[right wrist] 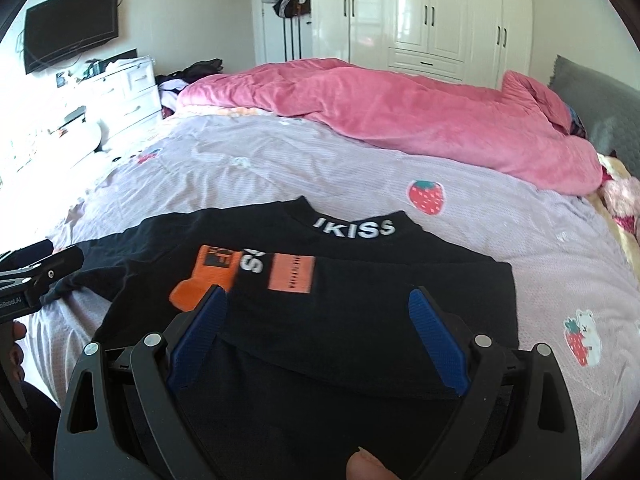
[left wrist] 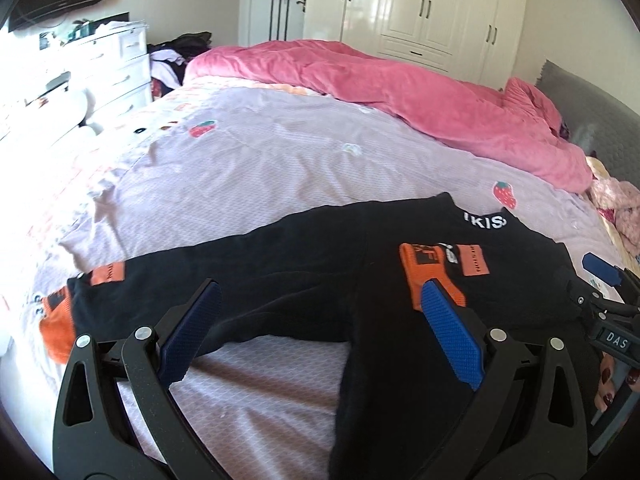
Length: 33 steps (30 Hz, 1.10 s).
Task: Fold small clothes
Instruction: 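Reach the left gripper to the second orange-cuffed sock and grasp it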
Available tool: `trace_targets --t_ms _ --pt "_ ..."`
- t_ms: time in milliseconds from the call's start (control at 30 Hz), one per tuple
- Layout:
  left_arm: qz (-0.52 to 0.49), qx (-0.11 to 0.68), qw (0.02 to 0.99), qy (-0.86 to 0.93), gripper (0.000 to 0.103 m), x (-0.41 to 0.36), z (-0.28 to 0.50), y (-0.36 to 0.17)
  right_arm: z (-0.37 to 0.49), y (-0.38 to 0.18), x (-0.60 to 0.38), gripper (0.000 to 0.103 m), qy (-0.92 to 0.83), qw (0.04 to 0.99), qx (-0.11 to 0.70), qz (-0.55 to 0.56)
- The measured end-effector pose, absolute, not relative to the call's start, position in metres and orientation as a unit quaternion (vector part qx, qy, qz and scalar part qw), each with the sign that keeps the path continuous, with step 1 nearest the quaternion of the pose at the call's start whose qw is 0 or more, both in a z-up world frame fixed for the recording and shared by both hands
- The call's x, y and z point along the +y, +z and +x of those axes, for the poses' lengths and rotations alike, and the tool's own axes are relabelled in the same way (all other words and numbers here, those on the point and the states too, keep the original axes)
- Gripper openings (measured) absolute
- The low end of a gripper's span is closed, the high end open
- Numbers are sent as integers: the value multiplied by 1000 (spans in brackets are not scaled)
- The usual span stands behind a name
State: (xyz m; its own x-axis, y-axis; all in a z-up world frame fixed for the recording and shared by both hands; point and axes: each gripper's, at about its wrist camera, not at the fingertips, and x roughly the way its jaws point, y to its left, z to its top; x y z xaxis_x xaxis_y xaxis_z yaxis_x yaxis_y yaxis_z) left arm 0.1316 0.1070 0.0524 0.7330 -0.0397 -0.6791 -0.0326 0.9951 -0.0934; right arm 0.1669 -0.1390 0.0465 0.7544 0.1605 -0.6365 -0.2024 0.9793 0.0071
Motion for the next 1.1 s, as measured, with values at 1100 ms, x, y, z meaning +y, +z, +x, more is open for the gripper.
trace_targets --t_ms 1100 --pt "-134 331 922 146 94 215 91 49 149 54 -10 92 222 917 322 -83"
